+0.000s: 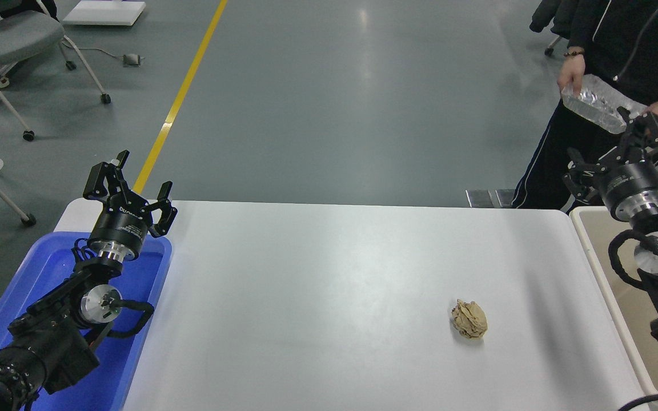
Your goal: Dispose of the paper cup in the dustbin
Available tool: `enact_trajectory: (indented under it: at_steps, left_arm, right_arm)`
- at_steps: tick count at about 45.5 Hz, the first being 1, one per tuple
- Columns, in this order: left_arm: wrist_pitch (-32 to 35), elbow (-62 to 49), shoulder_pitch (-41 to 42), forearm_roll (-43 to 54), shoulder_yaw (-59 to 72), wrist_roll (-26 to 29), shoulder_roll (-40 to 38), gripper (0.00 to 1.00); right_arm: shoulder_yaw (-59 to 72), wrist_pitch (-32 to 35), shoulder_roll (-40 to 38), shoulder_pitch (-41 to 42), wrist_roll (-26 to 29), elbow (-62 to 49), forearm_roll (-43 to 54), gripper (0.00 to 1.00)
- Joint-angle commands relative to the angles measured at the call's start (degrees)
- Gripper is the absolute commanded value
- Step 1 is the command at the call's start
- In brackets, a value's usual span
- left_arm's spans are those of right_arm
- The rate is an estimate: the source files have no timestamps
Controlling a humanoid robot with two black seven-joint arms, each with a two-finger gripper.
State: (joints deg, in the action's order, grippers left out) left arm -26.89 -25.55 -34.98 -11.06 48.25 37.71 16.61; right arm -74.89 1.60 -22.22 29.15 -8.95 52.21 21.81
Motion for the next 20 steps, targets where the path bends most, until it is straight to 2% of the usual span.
enact_trajectory:
  at_steps: [1,20]
  left_arm:
    - [0.0,-0.02,0.0,-0.01,0.0,0.0,0.0,1.0]
    - [0.0,0.07,0.0,-0.01,0.0,0.0,0.0,1.0]
  right_arm:
    - [-2.02,2.27,3.06,-3.75,-3.79,-0.62,0.16,0.99]
    - [-1.49,2.62,2.97,-3.75,-4.68,-1.41,0.16,0.99]
